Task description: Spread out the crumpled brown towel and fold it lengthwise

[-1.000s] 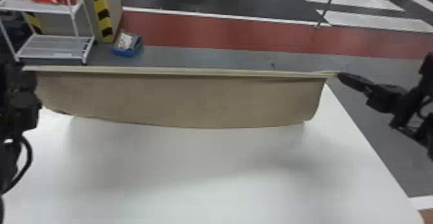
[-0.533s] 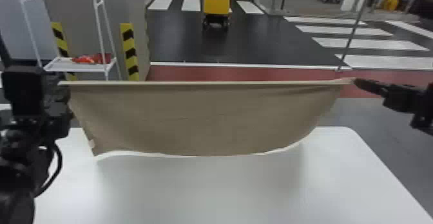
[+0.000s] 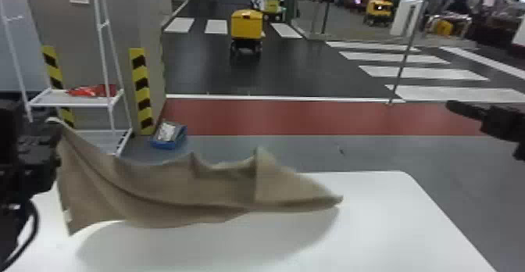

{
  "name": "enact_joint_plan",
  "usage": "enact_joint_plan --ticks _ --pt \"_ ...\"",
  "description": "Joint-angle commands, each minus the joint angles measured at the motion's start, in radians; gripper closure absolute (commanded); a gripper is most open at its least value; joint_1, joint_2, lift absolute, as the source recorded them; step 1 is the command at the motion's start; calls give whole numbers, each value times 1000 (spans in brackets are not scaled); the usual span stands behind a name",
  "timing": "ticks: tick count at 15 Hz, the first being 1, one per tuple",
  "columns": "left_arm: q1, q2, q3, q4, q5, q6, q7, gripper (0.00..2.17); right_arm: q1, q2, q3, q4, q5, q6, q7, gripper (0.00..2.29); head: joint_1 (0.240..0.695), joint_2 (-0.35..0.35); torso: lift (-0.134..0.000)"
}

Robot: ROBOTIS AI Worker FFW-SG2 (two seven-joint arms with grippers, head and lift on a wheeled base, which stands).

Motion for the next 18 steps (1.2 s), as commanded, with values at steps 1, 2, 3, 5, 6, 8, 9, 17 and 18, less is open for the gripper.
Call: enact_joint_plan --ticks 1,2,3,5,6,8,9,17,18 --pt "-24 12 4 37 -2 -3 -7 1420 -12 -3 6 40 11 -16 -2 1659 416 -149 -124" --pt "-46 12 3 63 -2 -3 -9 1420 -21 -1 18 64 17 -34 -9 1659 416 -149 -124" --pt "-54 18 1 78 1 -3 -10 1420 -26 4 31 76 28 -49 -10 1659 418 -147 -124" --pt "-54 19 0 87 3 -3 -10 1420 -21 8 54 87 35 -77 -7 1656 420 -138 -124" --pt "-58 19 -6 103 1 -6 -13 1420 2 10 72 87 35 -86 5 1642 421 -133 -124" --pt "-58 19 -19 118 -3 -6 -16 1420 86 40 77 26 12 -92 59 950 431 -124 -124" --pt "-55 19 -22 127 -3 -9 -18 1420 144 68 80 -29 2 -92 123 596 442 -116 -124" --pt "-12 15 -25 145 -2 -40 -27 1420 463 295 540 -247 275 -261 137 292 575 106 -124" --pt "-6 12 -25 144 -2 -43 -27 1420 485 310 595 -234 304 -316 100 296 604 162 -124"
